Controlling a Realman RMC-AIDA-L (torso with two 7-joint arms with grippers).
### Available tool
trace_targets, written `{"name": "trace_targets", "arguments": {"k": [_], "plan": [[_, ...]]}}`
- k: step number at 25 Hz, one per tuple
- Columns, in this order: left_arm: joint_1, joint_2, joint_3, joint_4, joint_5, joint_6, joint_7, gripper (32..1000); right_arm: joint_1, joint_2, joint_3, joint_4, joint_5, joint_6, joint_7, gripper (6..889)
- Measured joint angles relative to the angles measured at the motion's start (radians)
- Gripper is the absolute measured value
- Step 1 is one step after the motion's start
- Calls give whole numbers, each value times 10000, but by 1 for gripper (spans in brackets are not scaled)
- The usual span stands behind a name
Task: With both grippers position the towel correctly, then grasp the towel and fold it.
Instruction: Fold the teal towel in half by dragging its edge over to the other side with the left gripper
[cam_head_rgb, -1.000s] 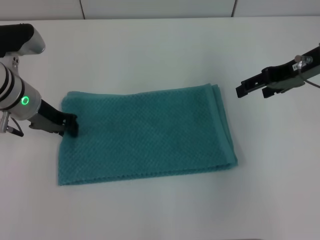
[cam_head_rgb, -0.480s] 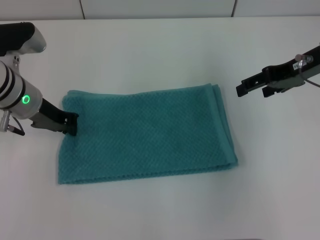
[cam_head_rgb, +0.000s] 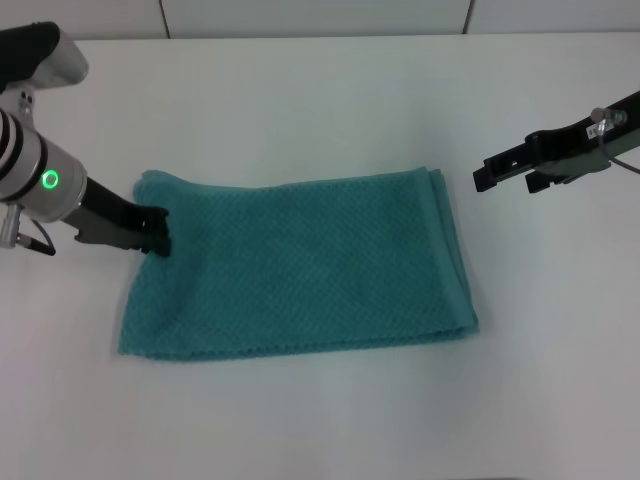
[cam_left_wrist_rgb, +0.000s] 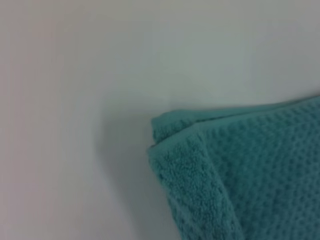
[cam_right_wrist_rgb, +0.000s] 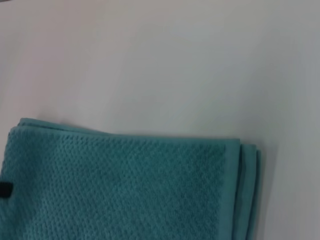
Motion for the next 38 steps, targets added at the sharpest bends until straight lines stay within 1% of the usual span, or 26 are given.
{"name": "trace_targets", "arguments": {"k": [3, 4, 5, 8, 9, 10, 11, 14, 15, 18, 20, 24, 26, 30, 32, 35, 38], "plan": [[-2, -10, -110, 323, -269, -333, 29, 82, 1, 0, 37, 0, 0, -21, -32, 882], [-3, 2, -117, 454, -469, -498, 29, 82, -1, 0, 69, 0, -1, -21, -54, 882], [-3, 9, -120, 546, -562, -578, 28, 81, -5, 0, 120, 1, 0, -22, -79, 882], [-3, 30, -169, 711, -554, -670, 20, 81, -8, 0, 235, 9, -1, -25, -131, 882], [0, 48, -201, 723, -526, -673, 18, 81, -9, 0, 253, 12, -1, -26, -137, 882], [22, 89, -270, 726, -500, -679, 15, 81, -12, 0, 259, 16, 0, -28, -140, 882], [58, 155, -372, 726, -469, -679, 10, 81, -21, 0, 262, 17, -1, -28, -140, 882], [154, 287, -701, 699, -220, -682, 6, 82, -45, 0, 262, 45, -1, -62, -142, 882], [186, 317, -842, 699, -27, -682, 21, 82, -45, 0, 262, 91, 0, -96, -145, 882], [225, 361, -1162, 699, 441, -684, 120, 81, -7, 0, 281, 273, -1, -178, -197, 882], [227, 370, -1254, 700, 652, -685, 174, 79, 11, 0, 304, 337, -1, -184, -220, 882], [233, 389, -1277, 711, 993, -685, 201, 79, 20, 0, 308, 353, -1, -185, -221, 882], [259, 451, -1280, 713, 1051, -685, 211, 80, 22, 0, 307, 358, -1, -185, -221, 882], [357, 607, -1281, 713, 1094, -697, 215, 80, 23, 0, 307, 369, -1, -184, -221, 882], [385, 672, -1296, 719, 1227, -691, 219, 80, 23, 0, 307, 369, -1, -184, -221, 882], [411, 732, -1314, 733, 1436, -659, 225, 79, 21, 0, 307, 369, -1, -182, -221, 882], [424, 748, -1314, 745, 1641, -655, 271, 79, 28, 0, 306, 369, -1, -182, -221, 881]]}}
